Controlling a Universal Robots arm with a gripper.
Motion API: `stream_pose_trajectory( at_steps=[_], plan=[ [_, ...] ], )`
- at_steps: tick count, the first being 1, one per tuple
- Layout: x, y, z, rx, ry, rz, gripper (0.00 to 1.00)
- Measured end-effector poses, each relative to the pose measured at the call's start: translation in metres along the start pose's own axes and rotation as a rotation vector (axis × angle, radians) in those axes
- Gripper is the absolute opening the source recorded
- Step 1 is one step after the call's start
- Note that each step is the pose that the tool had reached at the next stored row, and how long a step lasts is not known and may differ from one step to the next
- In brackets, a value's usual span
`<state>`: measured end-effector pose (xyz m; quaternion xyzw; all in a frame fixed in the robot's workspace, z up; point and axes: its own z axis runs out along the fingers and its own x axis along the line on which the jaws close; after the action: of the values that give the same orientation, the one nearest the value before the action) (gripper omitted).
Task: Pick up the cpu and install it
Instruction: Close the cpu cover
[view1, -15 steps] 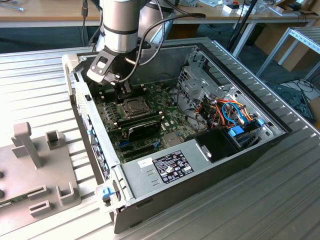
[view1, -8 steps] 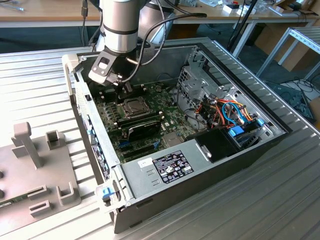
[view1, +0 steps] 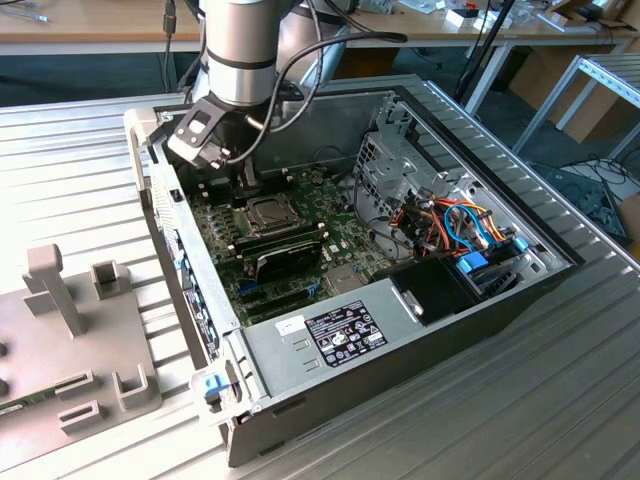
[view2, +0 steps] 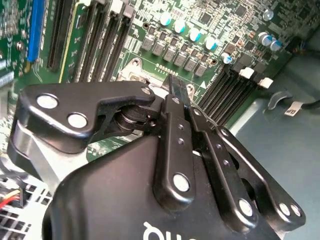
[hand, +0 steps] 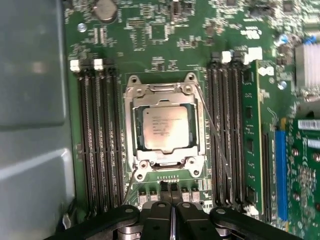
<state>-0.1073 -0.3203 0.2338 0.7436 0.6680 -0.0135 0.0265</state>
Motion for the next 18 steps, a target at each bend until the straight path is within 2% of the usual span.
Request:
stream_pose_trajectory(
  at_steps=[6,9,11,13,18],
  plan=[
    [0.0,0.0,0.0002,0.0059,-0.0023,0.107,0.11],
    [0.0,0.0,0.0004,0.0106,-0.0041,0.191,0.11],
    [0.0,0.0,0.0004,0.0124,-0.0048,0.224,0.11],
    [0.0,0.0,0.0006,0.0158,-0.006,0.286,0.11],
    [0.0,0.0,0.0007,0.0214,-0.0083,0.386,0.11]
  ],
)
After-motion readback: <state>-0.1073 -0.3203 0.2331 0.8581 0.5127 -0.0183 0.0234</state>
